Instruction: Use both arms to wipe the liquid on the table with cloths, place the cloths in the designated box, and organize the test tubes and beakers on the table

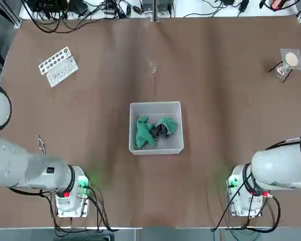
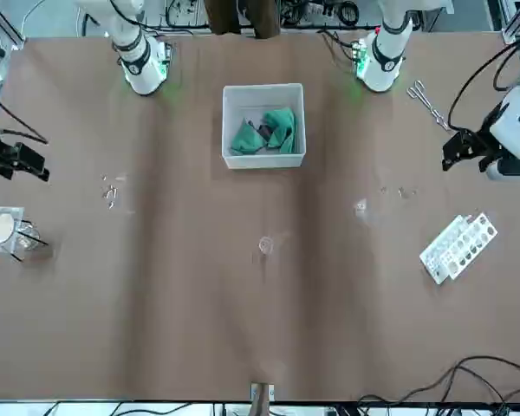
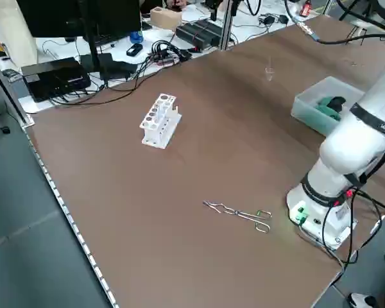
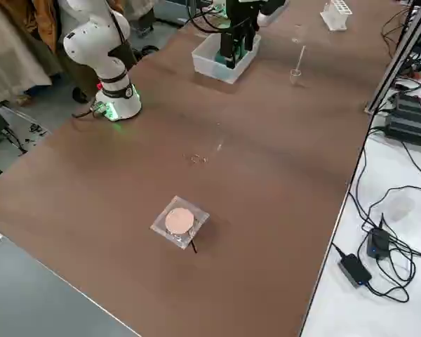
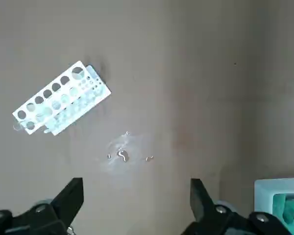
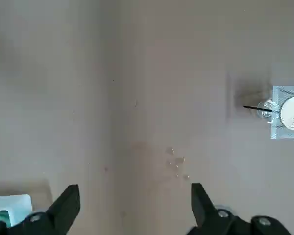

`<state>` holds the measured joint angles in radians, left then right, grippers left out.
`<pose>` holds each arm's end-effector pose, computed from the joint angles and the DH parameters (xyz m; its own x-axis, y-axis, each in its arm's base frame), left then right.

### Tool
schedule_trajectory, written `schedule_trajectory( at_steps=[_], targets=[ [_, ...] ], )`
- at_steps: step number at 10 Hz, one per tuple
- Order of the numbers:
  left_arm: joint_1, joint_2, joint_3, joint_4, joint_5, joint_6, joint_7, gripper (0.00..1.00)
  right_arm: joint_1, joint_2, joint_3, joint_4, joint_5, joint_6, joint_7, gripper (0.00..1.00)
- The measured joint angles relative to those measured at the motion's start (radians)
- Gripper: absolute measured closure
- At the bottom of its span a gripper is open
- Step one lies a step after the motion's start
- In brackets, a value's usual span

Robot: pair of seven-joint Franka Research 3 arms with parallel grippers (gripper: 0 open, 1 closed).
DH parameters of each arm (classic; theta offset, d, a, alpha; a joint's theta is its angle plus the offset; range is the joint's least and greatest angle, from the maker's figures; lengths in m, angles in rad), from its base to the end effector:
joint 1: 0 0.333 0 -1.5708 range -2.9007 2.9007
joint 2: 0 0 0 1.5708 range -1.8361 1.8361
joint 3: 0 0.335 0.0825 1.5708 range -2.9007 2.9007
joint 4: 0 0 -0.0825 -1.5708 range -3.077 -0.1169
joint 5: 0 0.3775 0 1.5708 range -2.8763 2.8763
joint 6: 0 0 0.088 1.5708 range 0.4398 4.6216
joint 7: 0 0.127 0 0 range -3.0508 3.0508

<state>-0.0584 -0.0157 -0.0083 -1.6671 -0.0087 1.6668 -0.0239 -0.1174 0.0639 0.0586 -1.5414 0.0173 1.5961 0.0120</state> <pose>0.5488 -0.0377 0.5955 0.9990 -0.0419 0.0152 -0.0421 -0.9991 0.0089 0.5697 -0.0325 0.6038 0.9974 -0.0713 -0.0093 -0.0714 -0.9972 -0.0209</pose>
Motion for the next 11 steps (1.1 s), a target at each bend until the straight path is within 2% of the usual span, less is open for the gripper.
schedule_trajectory(
  at_steps=[8, 9, 11],
  targets=[
    [-0.005, -0.001, -0.015, -0.002, -0.006, -0.007, -0.021, 0.02, 0.019, 0.01, 0.006, 0.0, 0.003, 0.0, 0.0, 0.0],
    [-0.005, -0.002, -0.053, -0.004, -0.01, -0.02, -0.025, 0.02, 0.027, 0.015, 0.007, 0.0, 0.004, 0.0, 0.0, 0.0],
    [-0.011, -0.003, -0.184, -0.028, -0.017, -0.025, -0.071, 0.02, 0.038, 0.043, 0.008, 0.0, 0.032, 0.0, 0.0, 0.0]
  ],
)
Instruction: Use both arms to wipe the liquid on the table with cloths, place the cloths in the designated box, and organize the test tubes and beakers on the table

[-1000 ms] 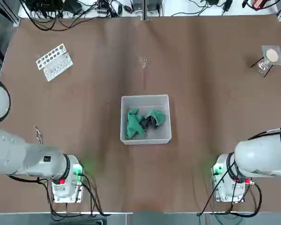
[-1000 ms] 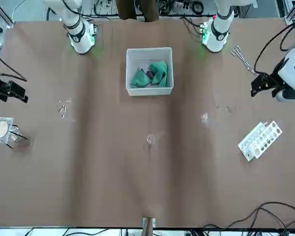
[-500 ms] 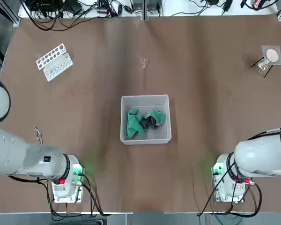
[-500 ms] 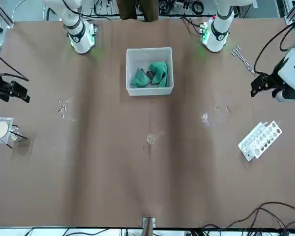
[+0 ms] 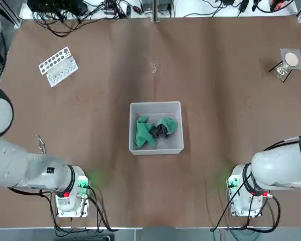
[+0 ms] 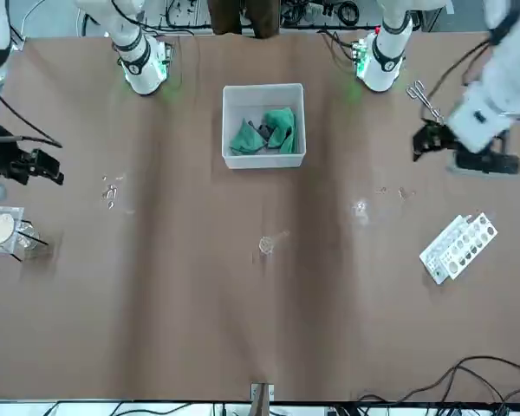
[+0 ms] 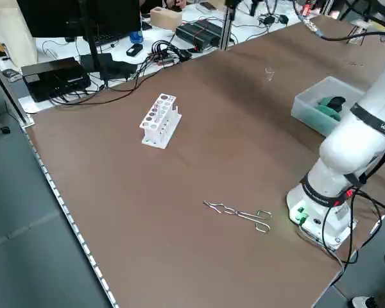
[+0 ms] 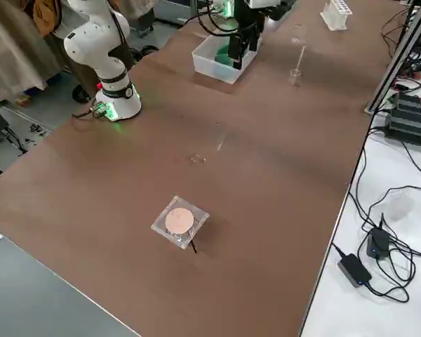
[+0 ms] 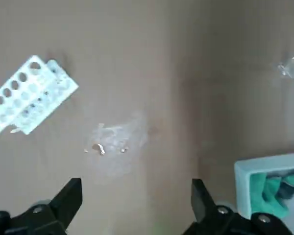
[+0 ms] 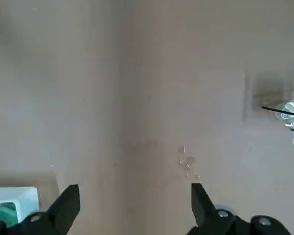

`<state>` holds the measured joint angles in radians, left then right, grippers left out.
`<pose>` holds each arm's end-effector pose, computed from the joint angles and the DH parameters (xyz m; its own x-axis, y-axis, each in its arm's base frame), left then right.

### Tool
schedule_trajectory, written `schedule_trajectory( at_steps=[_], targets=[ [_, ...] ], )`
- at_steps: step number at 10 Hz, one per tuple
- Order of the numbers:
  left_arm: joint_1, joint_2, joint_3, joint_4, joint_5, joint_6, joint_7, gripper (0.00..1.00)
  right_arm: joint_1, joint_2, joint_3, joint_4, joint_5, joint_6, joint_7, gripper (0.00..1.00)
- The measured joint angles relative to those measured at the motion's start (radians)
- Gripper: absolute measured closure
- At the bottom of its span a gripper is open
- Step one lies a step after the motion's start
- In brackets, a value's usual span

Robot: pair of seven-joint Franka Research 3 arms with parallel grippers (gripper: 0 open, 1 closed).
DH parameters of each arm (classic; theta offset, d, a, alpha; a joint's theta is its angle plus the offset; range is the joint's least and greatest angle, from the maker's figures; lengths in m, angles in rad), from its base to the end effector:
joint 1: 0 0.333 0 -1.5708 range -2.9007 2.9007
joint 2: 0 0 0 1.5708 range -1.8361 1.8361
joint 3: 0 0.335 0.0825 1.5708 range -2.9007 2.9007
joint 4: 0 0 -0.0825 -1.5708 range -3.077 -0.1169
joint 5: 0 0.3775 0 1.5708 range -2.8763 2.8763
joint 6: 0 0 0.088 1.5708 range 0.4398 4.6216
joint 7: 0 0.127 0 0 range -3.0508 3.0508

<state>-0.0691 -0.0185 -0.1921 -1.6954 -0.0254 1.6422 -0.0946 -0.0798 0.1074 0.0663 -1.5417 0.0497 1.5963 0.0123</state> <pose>0.5246 -0.1443 0.5814 0.9858 -0.1637 -0.0369 -0.1632 -0.9864 0.0183 0.5819 -0.0036 0.5788 0.9982 -0.0270 -0.0533 -0.0300 -0.9980 -0.0560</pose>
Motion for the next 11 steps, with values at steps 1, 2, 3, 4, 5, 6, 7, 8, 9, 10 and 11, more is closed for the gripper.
schedule_trajectory(
  at_steps=[1, 2, 3, 4, 5, 6, 7, 8, 9, 10, 11],
  targets=[
    [-0.008, -0.001, -0.054, -0.016, -0.015, -0.006, -0.041, 0.0, 0.001, 0.018, 0.0, 0.0, 0.018, 0.003, 0.0, 0.0],
    [-0.012, -0.004, -0.112, -0.041, -0.029, -0.015, -0.091, 0.0, 0.001, 0.034, 0.0, 0.0, 0.023, 0.012, 0.0, 0.0],
    [-0.013, -0.006, -0.188, -0.074, -0.036, -0.017, -0.139, 0.0, 0.004, 0.05, 0.0, 0.0, 0.026, 0.024, 0.0, 0.0],
    [-0.015, -0.005, -0.269, -0.105, -0.038, -0.012, -0.19, 0.0, 0.009, 0.068, 0.001, 0.0, 0.026, 0.034, 0.0, 0.0],
    [-0.02, 0.004, -0.343, -0.133, -0.04, 0.014, -0.237, 0.0, 0.018, 0.085, 0.001, 0.0, 0.027, 0.044, 0.0, 0.0],
    [-0.032, 0.031, -0.397, -0.154, -0.04, 0.063, -0.277, 0.0, 0.031, 0.102, 0.001, 0.0, 0.027, 0.056, 0.0, 0.0],
    [-0.056, 0.075, -0.422, -0.164, -0.04, 0.122, -0.308, 0.0, 0.042, 0.117, 0.001, 0.0, 0.027, 0.067, 0.0, 0.0],
    [-0.081, 0.127, -0.433, -0.166, -0.04, 0.175, -0.325, 0.0, 0.049, 0.129, 0.001, 0.0, 0.027, 0.079, 0.0, 0.0],
    [-0.094, 0.178, -0.443, -0.165, -0.04, 0.228, -0.329, 0.0, 0.056, 0.139, 0.001, 0.0, 0.027, 0.089, 0.0, 0.0],
    [-0.094, 0.225, -0.461, -0.164, -0.039, 0.281, -0.329, 0.0, 0.062, 0.143, 0.001, 0.0, 0.027, 0.096, 0.0, 0.0],
    [-0.096, 0.274, -0.48, -0.164, -0.016, 0.337, -0.336, 0.0, 0.068, 0.145, 0.001, 0.0, 0.027, 0.097, 0.0, 0.0]
  ],
)
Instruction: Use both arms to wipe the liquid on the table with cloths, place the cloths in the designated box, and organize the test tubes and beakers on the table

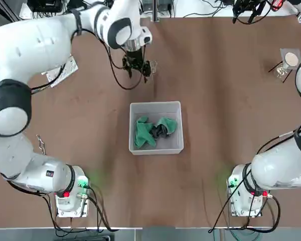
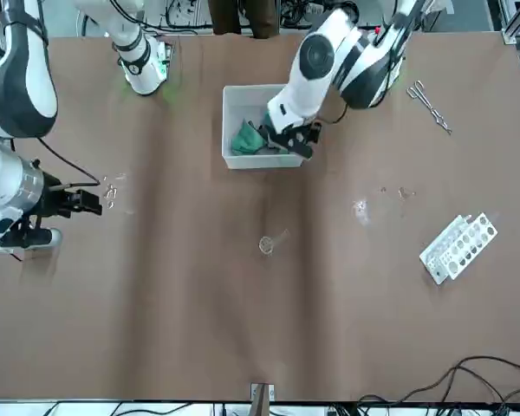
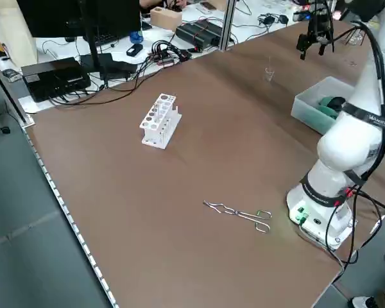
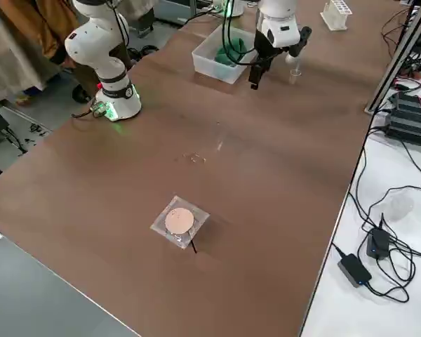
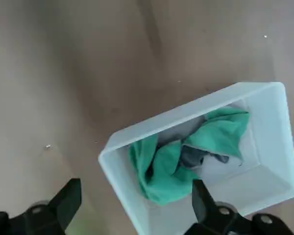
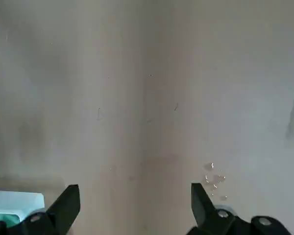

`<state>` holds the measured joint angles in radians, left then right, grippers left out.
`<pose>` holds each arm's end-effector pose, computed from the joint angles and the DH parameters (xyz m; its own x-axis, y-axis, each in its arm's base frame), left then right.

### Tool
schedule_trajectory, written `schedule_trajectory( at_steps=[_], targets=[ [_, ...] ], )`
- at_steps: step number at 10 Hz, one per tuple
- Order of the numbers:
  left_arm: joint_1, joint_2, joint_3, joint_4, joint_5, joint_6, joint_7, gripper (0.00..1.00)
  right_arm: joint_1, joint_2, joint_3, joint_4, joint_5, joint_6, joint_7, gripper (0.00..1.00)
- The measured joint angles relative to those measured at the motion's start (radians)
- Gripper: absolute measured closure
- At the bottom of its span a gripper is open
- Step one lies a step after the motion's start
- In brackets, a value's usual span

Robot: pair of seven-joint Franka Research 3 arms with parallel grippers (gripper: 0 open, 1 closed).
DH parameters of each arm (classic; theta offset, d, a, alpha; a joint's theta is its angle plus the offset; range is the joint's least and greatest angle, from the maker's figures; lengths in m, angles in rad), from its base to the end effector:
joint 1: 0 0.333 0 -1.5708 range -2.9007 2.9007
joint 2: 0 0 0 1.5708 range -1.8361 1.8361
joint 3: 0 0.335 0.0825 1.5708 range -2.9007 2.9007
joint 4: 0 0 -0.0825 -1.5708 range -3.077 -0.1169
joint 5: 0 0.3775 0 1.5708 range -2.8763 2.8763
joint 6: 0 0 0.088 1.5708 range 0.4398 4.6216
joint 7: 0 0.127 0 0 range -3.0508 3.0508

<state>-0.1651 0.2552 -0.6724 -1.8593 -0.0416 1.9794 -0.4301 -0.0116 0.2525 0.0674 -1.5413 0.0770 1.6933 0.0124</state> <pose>0.4127 -0.4317 0.4059 0.9132 -0.3765 -0.1561 -0.3566 -0.9235 0.1411 0.6235 0.0396 0.4993 0.9943 0.0333 -0.1014 0.0241 -0.9956 -0.0906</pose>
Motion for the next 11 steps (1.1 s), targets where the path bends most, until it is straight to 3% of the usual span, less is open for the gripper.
schedule_trajectory(
  at_steps=[3, 6, 11],
  targets=[
    [-0.069, 0.14, -0.037, 0.013, 0.166, 0.09, -0.14, 0.0, 0.022, 0.025, 0.0, 0.0, -0.001, 0.009, -0.001, 0.0],
    [-0.131, 0.249, -0.04, -0.014, 0.233, 0.094, -0.158, 0.0, 0.07, 0.03, 0.0, 0.002, -0.03, 0.083, -0.001, 0.0],
    [-0.175, 0.299, -0.041, -0.085, 0.245, 0.12, -0.155, 0.0, 0.089, 0.041, -0.004, 0.0, -0.131, 0.134, -0.001, 0.0]
  ],
)
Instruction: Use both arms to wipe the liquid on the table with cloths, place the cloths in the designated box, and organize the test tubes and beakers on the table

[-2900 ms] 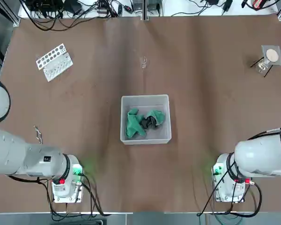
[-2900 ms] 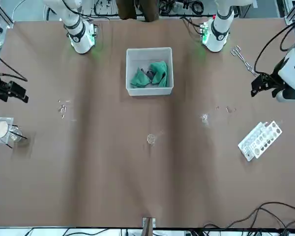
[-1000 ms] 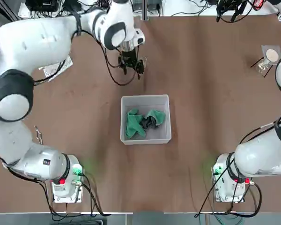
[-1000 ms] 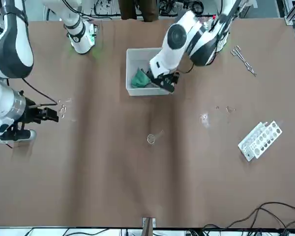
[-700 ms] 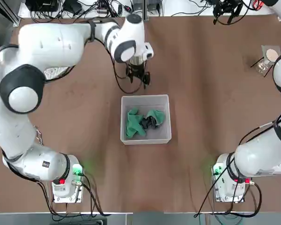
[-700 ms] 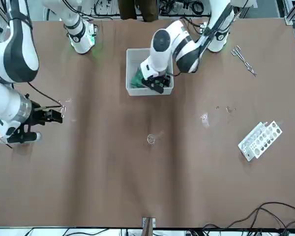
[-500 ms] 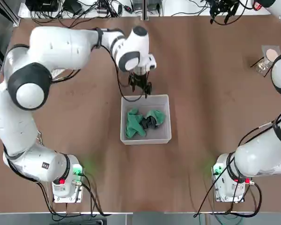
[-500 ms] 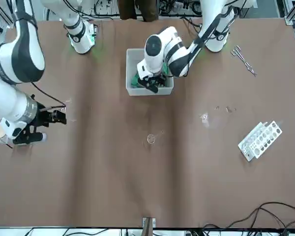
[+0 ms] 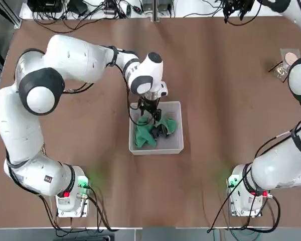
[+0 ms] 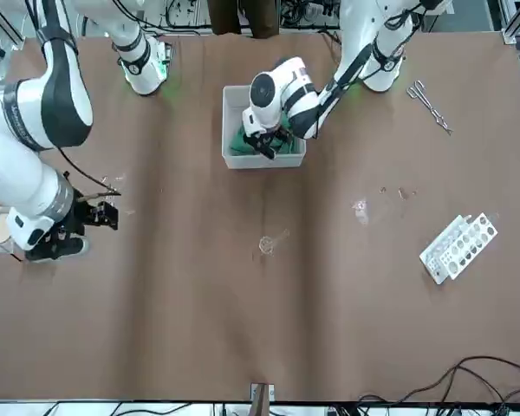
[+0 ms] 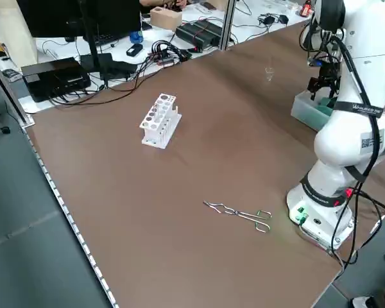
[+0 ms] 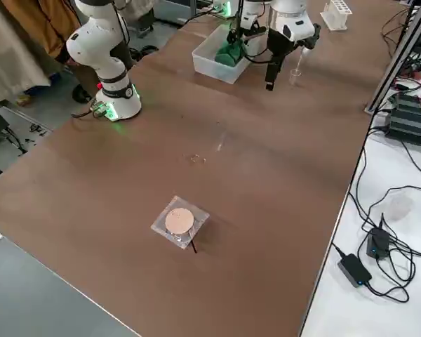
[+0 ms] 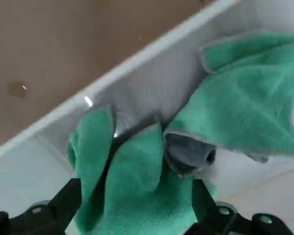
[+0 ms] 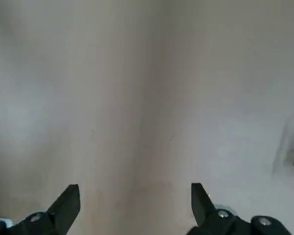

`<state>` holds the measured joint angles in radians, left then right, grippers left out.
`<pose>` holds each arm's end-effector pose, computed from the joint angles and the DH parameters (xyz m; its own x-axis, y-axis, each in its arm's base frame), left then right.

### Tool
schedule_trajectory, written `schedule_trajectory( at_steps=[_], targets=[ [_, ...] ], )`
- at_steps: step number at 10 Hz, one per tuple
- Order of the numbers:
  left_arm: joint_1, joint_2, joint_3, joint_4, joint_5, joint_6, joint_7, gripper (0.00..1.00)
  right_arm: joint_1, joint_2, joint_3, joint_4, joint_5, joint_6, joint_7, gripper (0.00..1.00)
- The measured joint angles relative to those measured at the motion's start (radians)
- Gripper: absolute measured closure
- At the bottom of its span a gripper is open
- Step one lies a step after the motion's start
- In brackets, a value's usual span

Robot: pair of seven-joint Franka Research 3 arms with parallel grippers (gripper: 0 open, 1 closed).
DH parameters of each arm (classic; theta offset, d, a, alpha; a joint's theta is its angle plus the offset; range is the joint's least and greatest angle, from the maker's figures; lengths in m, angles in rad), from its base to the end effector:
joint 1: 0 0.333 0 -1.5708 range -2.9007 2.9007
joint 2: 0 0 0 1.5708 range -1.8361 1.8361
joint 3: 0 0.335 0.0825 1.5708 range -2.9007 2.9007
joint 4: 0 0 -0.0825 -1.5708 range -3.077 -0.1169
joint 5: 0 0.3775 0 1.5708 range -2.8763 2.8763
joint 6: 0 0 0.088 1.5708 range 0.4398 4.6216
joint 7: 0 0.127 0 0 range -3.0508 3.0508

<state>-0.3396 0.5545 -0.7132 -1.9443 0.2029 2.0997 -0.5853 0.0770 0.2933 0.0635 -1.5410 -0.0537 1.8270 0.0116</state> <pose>0.3131 -0.4964 0.2400 0.8001 -0.5141 -0.3091 -0.5280 -0.8481 0.0437 0.6438 0.0810 0.4839 0.9902 0.1395 -0.0065 0.1396 -0.9896 0.0336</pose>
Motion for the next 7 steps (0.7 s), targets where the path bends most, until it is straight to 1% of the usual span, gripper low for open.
schedule_trajectory(
  at_steps=[1, 3, 4, 6, 7],
  targets=[
    [-0.005, 0.001, 0.0, -0.007, 0.003, 0.0, 0.002, 0.01, 0.0, 0.001, -0.001, 0.0, -0.008, 0.002, 0.0, 0.0],
    [-0.006, 0.013, 0.0, -0.025, 0.048, -0.001, 0.004, 0.01, -0.001, 0.004, -0.006, 0.0, -0.009, 0.005, 0.0, 0.0],
    [-0.007, 0.021, 0.0, -0.035, 0.059, -0.001, 0.004, 0.03, -0.003, 0.007, -0.007, 0.0, -0.009, 0.007, 0.0, 0.0],
    [-0.014, 0.028, 0.0, -0.044, 0.061, -0.006, 0.004, 0.17, -0.01, 0.008, -0.012, 0.0, -0.009, 0.009, 0.0, 0.0],
    [-0.021, 0.028, 0.0, -0.046, 0.062, -0.026, 0.004, 0.32, -0.015, 0.009, -0.012, 0.0, -0.009, 0.009, 0.0, 0.0]
  ],
)
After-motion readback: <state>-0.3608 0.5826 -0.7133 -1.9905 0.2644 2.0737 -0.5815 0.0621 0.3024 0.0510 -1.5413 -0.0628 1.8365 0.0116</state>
